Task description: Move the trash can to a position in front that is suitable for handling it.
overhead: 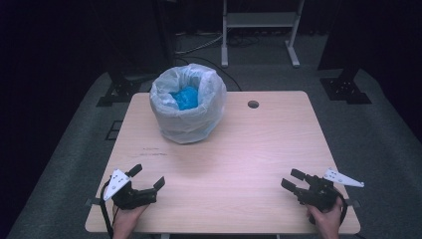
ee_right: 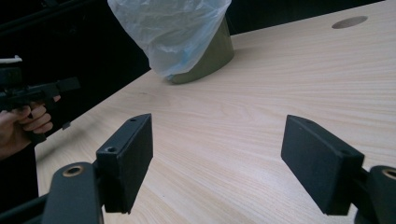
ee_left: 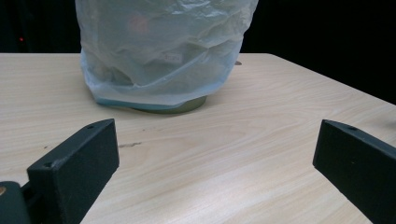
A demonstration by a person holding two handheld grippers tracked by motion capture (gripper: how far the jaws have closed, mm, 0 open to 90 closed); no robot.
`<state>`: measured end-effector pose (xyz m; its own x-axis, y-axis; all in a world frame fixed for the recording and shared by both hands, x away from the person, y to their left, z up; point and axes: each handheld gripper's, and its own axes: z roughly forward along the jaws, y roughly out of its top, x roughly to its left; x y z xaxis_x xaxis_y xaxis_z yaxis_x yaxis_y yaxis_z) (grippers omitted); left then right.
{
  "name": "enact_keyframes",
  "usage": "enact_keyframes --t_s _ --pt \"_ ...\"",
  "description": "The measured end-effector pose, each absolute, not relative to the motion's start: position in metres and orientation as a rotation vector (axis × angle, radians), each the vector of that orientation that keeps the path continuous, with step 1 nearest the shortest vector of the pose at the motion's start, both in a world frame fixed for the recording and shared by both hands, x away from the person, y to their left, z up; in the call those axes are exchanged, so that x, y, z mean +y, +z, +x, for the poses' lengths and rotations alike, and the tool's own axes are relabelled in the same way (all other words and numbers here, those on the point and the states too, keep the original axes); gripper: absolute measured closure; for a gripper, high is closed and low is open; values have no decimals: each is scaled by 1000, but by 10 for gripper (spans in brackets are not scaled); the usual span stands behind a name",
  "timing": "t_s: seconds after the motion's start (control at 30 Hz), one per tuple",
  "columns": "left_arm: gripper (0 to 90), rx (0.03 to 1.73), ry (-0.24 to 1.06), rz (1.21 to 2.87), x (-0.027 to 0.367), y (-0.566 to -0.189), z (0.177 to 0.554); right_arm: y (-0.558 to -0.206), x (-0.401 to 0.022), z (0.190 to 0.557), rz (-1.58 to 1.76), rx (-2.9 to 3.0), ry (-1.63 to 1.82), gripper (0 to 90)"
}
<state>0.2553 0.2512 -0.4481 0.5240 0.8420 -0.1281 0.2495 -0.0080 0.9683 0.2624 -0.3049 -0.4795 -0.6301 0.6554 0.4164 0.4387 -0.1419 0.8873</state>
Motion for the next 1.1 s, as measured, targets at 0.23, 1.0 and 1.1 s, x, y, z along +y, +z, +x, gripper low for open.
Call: enact_keyframes --t_s 0.23,1.0,1.1 --pt "0 966 583 1549 246 -441 266 -478 -307 260 1256 1912 1866 234" --pt "35 1008 594 1492 236 -356 375 -484 -301 269 1250 1960 1820 228" --pt "41 1044 576 1467 233 -350 392 -484 -301 269 1250 1965 1814 228"
